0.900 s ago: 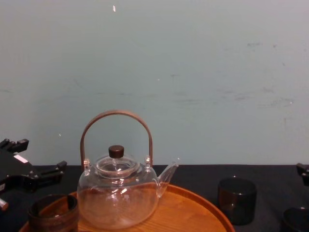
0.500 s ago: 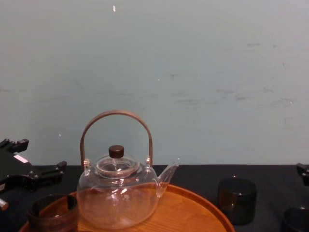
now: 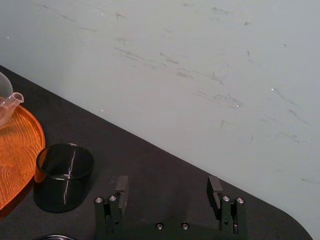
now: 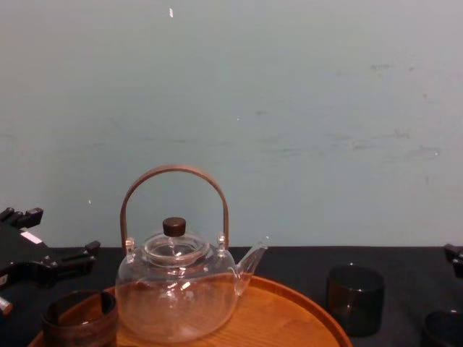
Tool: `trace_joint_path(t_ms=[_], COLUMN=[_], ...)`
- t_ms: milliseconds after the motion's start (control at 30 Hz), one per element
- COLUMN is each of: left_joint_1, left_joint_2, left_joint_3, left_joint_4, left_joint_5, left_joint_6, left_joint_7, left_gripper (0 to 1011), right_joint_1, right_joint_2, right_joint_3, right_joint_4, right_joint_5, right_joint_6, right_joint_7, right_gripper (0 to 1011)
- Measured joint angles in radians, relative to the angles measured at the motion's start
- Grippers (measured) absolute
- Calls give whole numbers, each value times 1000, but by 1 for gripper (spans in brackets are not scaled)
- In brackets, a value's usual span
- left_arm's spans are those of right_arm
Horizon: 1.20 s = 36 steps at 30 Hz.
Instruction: Pick up the glass from the table and place it on the tray.
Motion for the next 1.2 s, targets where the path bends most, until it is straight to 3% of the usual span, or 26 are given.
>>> trace_joint_path(t_ms=[1000, 1200], left_joint_1=[0, 0], left_joint_2=[0, 0], left_joint_3=[0, 0], left_joint_4=[0, 0], left_joint_5=[0, 0], left_joint_6=[0, 0], left_joint_7=[0, 0], left_gripper=[1001, 1001], right_joint_1=[0, -23], right_joint_2=[0, 8], right_joint_3=[1, 33], right_joint_4=[0, -30], right_joint_5=[0, 30], right_joint_6=[0, 18], right_joint_7=[1, 49], right_gripper=[1002, 1002])
